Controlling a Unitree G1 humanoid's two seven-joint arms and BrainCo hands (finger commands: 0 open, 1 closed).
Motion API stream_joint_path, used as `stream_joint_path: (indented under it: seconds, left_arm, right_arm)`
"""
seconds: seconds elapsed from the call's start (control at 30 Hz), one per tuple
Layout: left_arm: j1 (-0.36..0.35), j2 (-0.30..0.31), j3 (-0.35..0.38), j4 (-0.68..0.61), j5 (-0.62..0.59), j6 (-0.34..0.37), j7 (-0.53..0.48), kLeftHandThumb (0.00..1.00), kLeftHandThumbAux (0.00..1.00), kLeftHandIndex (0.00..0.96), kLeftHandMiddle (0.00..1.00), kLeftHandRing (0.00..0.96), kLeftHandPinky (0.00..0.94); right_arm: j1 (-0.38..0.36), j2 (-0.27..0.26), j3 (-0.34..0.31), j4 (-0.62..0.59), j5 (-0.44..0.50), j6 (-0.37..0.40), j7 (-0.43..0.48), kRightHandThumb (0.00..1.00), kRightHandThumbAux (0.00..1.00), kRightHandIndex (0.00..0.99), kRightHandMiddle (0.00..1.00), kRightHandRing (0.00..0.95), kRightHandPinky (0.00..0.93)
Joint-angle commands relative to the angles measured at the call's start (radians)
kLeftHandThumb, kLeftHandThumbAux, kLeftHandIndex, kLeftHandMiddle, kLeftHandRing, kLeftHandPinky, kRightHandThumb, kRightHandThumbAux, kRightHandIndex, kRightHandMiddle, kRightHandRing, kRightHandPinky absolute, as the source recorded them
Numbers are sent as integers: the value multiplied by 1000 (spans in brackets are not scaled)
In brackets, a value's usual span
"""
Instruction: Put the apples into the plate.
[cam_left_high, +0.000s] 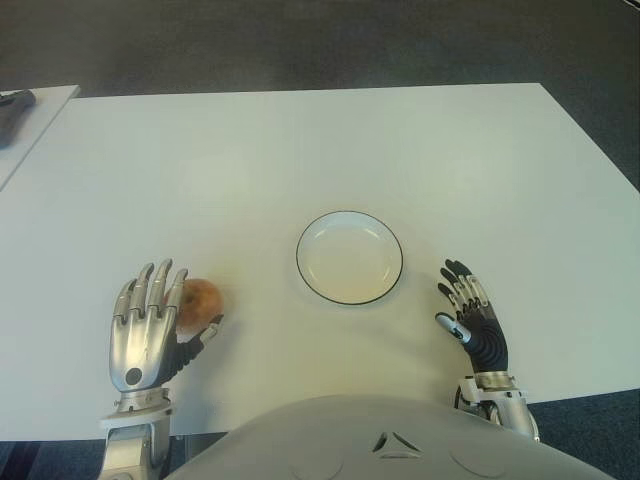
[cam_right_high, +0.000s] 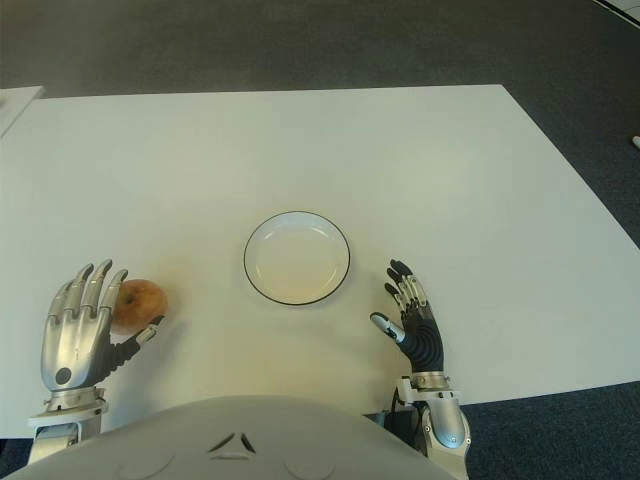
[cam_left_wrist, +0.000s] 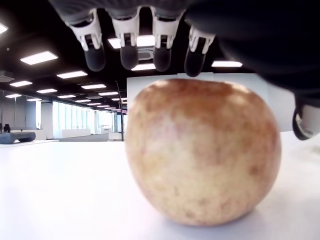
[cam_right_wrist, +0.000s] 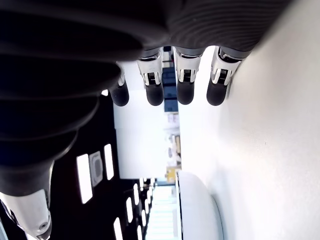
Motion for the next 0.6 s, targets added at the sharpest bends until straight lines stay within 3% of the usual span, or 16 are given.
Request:
stream_joint_path:
  seconds: [0.03, 0.6]
  left_arm:
    - [-7, 8, -12, 17, -4, 3, 14, 352, 334, 137, 98, 59, 58]
    - [-58, 21, -15, 87, -43, 2, 31, 321, 358, 119, 115, 83, 76]
  right_arm:
    - [14, 1, 1, 42, 9, 43, 4, 265, 662, 52, 72, 68, 104]
    - [8, -13, -19, 46, 5, 44, 2, 237, 660, 56, 82, 81, 113]
